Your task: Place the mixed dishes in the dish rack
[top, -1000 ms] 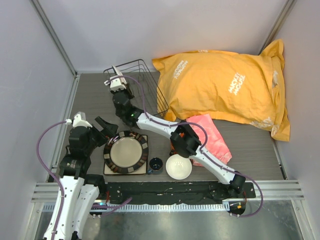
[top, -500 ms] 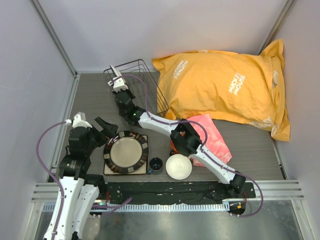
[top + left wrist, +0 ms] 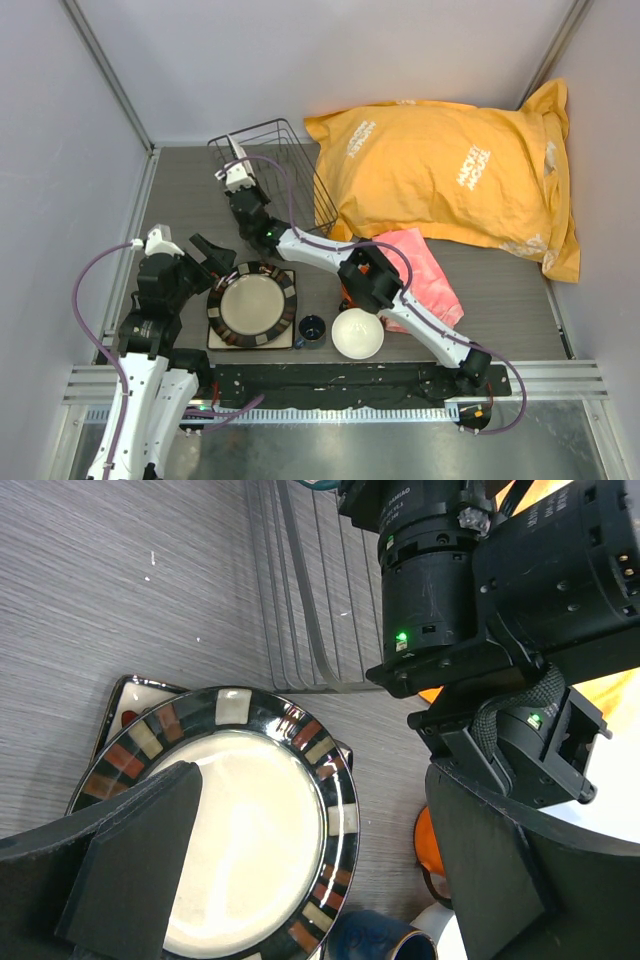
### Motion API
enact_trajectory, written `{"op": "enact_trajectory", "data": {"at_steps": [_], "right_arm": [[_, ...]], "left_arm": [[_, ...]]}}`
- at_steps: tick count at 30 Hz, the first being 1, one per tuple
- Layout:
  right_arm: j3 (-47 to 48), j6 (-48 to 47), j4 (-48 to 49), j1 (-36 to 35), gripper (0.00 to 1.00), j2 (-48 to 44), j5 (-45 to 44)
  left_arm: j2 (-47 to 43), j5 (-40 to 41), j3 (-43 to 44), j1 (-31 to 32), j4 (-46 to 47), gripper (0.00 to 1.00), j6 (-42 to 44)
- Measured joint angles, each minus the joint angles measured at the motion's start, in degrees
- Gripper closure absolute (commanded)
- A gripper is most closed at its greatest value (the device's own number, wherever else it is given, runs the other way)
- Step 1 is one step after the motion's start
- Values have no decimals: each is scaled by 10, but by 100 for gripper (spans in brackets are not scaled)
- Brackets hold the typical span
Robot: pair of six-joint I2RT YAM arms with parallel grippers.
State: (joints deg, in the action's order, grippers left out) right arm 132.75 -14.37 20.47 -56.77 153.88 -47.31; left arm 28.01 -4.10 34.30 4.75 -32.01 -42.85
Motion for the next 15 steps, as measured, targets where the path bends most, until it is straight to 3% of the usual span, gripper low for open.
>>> {"op": "enact_trajectory", "data": {"at_steps": [7, 9, 10, 13, 15], "right_arm": [[-33, 1, 14, 0, 58, -7, 5], [-45, -1, 17, 0, 46, -12, 8], [-52, -1, 17, 0, 34, -16, 10], [-83, -3, 22, 0, 19, -43, 14], [-108, -4, 29, -1, 15, -68, 16]], "left_arm": [[2, 0, 0, 0, 0, 0, 0], [2, 0, 0, 0, 0, 0, 0], [2, 0, 0, 0, 0, 0, 0], [1, 0, 0, 0, 0, 0, 0], [2, 0, 0, 0, 0, 0, 0]]}}
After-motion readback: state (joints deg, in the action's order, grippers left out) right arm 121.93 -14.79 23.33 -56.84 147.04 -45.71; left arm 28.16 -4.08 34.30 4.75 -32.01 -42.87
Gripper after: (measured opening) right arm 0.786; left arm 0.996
